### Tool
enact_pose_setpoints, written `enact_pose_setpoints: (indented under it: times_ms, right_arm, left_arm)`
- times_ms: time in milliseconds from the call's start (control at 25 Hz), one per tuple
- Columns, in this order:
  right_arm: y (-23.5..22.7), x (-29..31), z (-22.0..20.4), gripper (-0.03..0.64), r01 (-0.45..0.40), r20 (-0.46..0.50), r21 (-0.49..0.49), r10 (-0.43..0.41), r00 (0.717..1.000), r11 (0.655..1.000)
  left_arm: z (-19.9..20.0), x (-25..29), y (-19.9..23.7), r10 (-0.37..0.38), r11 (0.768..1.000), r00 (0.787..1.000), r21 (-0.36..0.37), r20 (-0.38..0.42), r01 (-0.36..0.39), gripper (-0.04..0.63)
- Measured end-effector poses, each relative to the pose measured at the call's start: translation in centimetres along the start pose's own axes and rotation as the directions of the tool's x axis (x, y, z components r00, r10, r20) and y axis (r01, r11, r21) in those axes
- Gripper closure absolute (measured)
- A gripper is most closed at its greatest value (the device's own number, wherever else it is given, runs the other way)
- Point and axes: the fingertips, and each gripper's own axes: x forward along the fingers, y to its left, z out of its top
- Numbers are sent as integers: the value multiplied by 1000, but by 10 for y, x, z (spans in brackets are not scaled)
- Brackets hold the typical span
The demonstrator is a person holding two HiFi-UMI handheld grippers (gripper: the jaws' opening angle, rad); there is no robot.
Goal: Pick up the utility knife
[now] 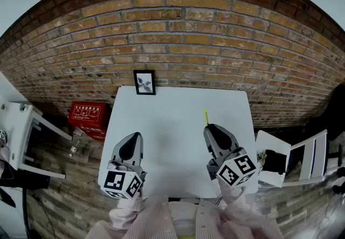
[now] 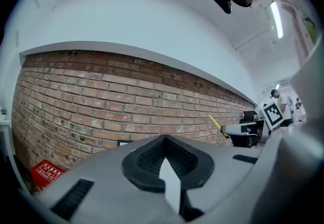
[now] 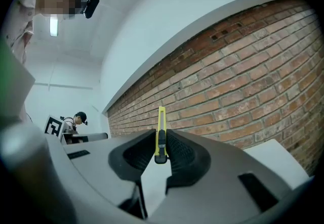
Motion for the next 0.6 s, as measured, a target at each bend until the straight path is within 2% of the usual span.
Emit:
enact_pose_setpoints:
  times_ms: [320,600]
  right_arm:
    - [3,-9,19,549,3,45,-20,-2,999,1000]
    - [3,-13,22,549,8,43,-47,-6,999,999]
  left_arm:
    - [11,-8,4,13,1000,1000,13,19,-13,601]
    - [10,-11,6,27,1000,999,16,17,-27,601]
